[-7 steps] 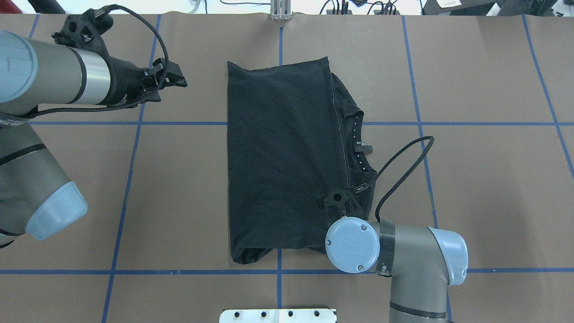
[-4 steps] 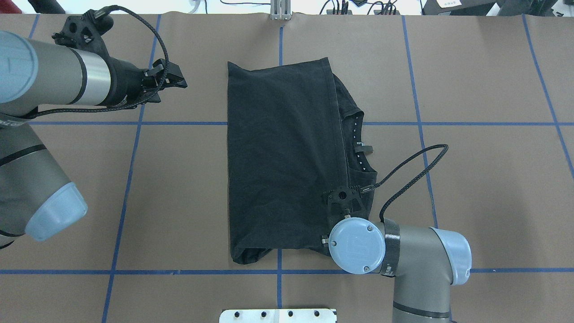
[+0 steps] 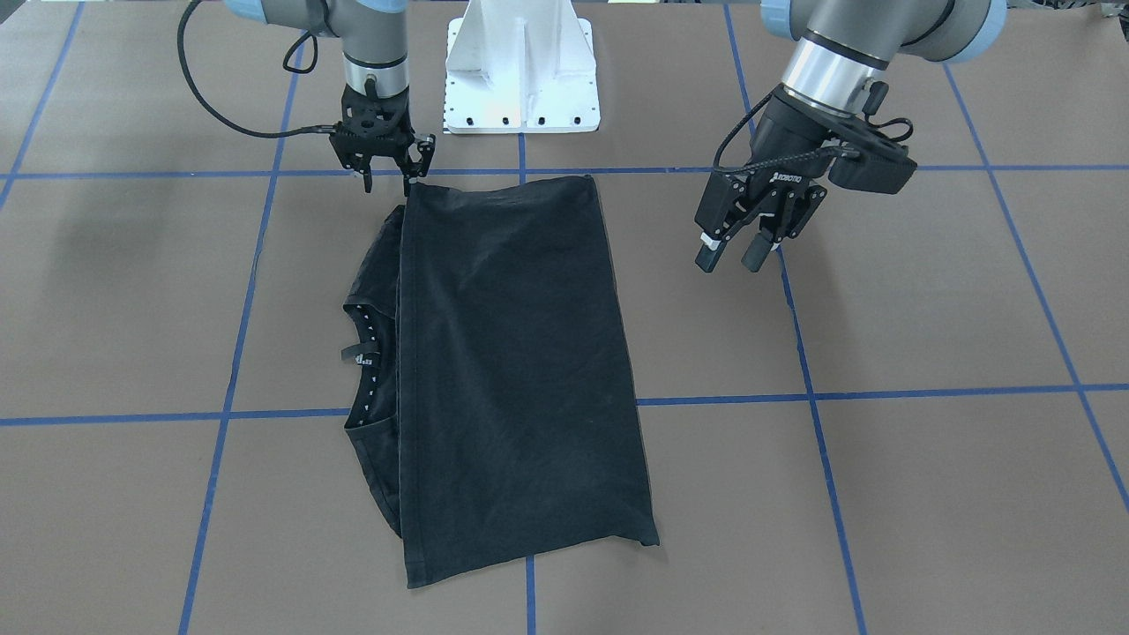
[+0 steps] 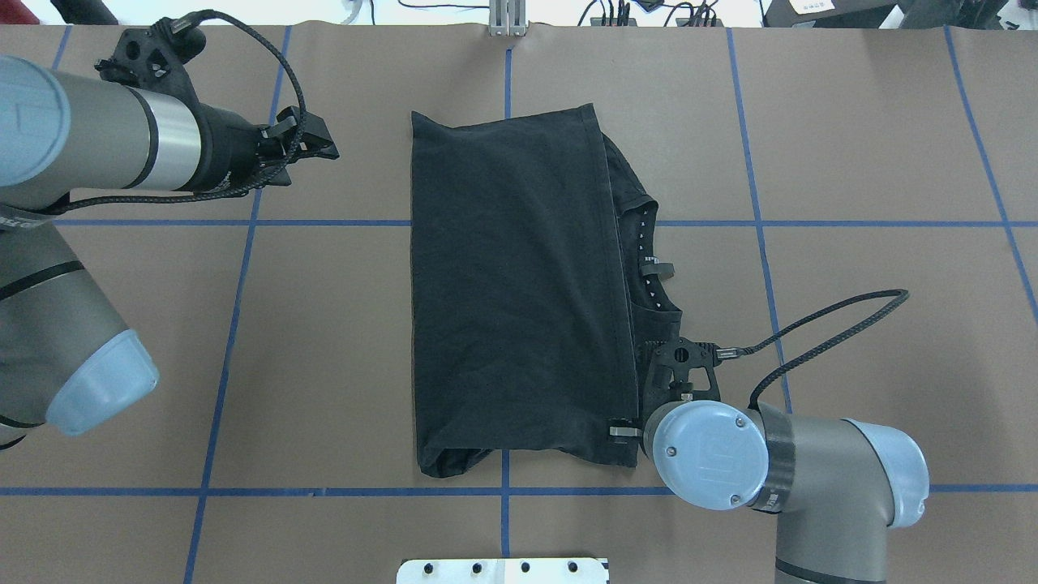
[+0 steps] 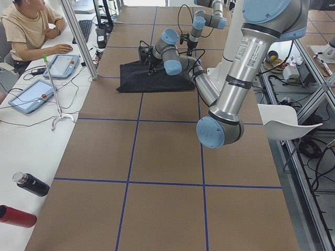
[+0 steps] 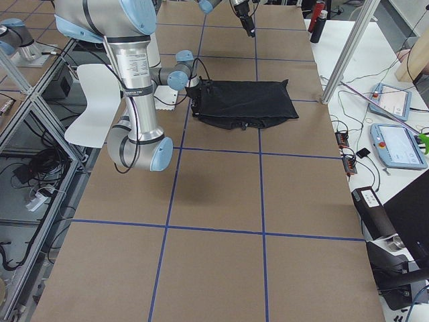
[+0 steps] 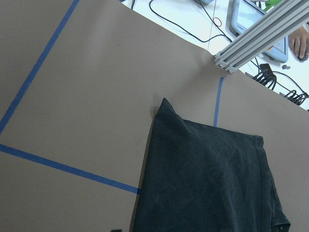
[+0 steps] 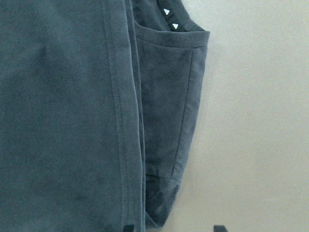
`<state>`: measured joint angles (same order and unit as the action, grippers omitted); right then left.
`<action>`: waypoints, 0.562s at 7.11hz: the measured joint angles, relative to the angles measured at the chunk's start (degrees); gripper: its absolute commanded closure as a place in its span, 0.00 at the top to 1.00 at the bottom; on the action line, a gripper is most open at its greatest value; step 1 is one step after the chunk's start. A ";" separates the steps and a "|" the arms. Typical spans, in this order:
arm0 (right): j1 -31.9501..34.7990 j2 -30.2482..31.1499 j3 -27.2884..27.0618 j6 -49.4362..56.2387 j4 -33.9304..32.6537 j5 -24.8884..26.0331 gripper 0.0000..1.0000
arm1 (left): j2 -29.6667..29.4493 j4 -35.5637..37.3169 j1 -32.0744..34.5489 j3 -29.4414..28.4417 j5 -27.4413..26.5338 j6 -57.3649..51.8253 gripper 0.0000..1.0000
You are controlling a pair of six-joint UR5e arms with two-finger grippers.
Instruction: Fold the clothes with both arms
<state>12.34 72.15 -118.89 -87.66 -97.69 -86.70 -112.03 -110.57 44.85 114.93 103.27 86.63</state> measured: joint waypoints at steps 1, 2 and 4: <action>-0.01 0.70 -0.11 -6.80 3.50 0.18 0.58 | -0.01 0.00 -0.02 -0.01 0.00 -0.03 0.73; -0.01 1.50 0.35 -15.61 8.02 0.38 0.59 | -0.03 0.00 -0.01 0.01 0.00 -0.05 0.73; 0.02 2.15 2.03 -30.48 13.13 0.60 0.61 | -0.03 0.00 0.00 0.02 0.00 -0.06 0.73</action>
<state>12.36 74.29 -116.86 -118.14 -84.56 -86.10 -112.06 -110.57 44.85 114.95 103.27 86.57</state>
